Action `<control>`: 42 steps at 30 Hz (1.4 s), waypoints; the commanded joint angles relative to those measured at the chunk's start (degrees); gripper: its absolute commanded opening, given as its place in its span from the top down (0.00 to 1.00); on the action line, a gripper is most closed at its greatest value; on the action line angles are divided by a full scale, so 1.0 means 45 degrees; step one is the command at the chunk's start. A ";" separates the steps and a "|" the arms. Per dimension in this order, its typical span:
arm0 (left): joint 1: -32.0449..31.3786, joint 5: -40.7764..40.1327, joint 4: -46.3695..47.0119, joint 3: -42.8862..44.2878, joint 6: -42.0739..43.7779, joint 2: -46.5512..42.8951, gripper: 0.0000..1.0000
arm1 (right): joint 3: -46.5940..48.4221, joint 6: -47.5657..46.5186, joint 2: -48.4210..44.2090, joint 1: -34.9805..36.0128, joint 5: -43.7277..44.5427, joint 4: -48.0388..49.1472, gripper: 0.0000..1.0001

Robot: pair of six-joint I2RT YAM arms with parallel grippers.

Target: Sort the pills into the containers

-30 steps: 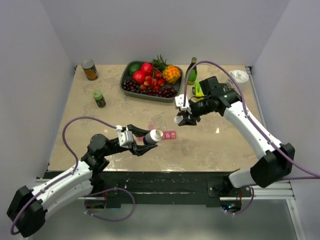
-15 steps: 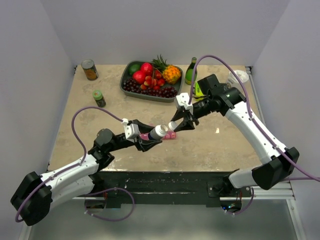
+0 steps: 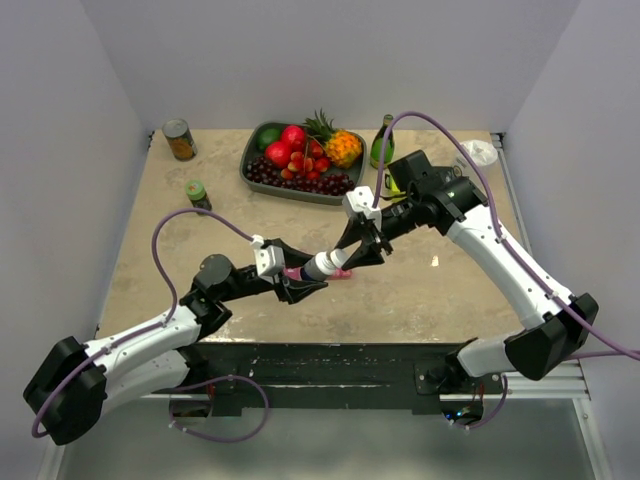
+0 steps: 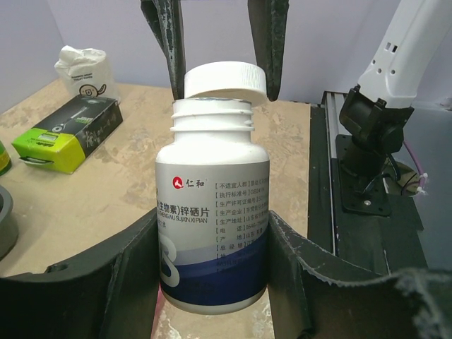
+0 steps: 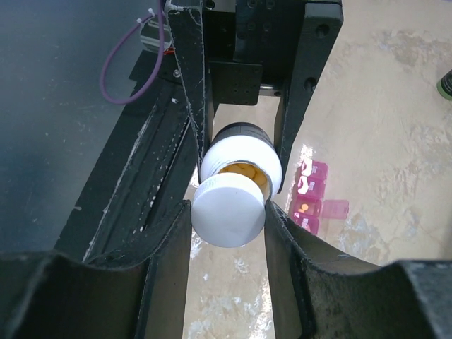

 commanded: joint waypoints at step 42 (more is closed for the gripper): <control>-0.0340 0.1545 -0.0769 0.2189 0.0723 0.0463 1.00 | -0.0010 -0.1473 0.0721 0.1466 0.1359 -0.2143 0.85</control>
